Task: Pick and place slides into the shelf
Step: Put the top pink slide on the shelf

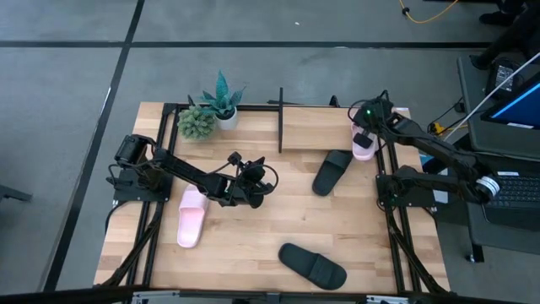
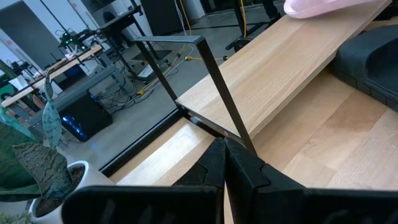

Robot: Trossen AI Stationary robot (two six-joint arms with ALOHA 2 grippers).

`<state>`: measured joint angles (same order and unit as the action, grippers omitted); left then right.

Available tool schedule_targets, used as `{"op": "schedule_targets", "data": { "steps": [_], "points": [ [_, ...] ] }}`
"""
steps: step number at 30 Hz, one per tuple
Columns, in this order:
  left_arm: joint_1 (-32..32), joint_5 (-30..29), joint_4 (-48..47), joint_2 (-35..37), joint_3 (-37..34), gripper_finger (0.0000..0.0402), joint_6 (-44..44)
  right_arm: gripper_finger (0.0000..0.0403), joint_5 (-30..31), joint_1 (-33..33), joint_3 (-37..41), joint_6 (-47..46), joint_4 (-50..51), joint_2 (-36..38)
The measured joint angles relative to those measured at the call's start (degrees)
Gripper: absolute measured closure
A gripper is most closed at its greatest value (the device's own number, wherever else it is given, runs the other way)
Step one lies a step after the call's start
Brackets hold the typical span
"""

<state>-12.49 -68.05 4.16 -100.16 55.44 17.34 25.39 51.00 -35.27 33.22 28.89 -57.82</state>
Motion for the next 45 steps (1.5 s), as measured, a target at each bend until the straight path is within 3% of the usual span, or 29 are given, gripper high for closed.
{"op": "schedule_targets", "data": {
  "steps": [11,24,45],
  "points": [
    [-0.01,0.00,0.00,0.00,0.00,0.0401,-0.08,0.0390,0.02,-0.02,-0.02,-1.69,-2.49,-5.10],
    [0.00,0.00,0.02,0.00,0.00,0.0401,-1.44,0.0388,-0.07,-0.03,-0.02,-1.60,-3.31,-5.35],
    [0.00,0.26,0.70,0.00,0.00,0.0401,-1.44,0.0291,0.97,-2.59,0.09,-4.60,-3.51,-5.51]
  ]
}}
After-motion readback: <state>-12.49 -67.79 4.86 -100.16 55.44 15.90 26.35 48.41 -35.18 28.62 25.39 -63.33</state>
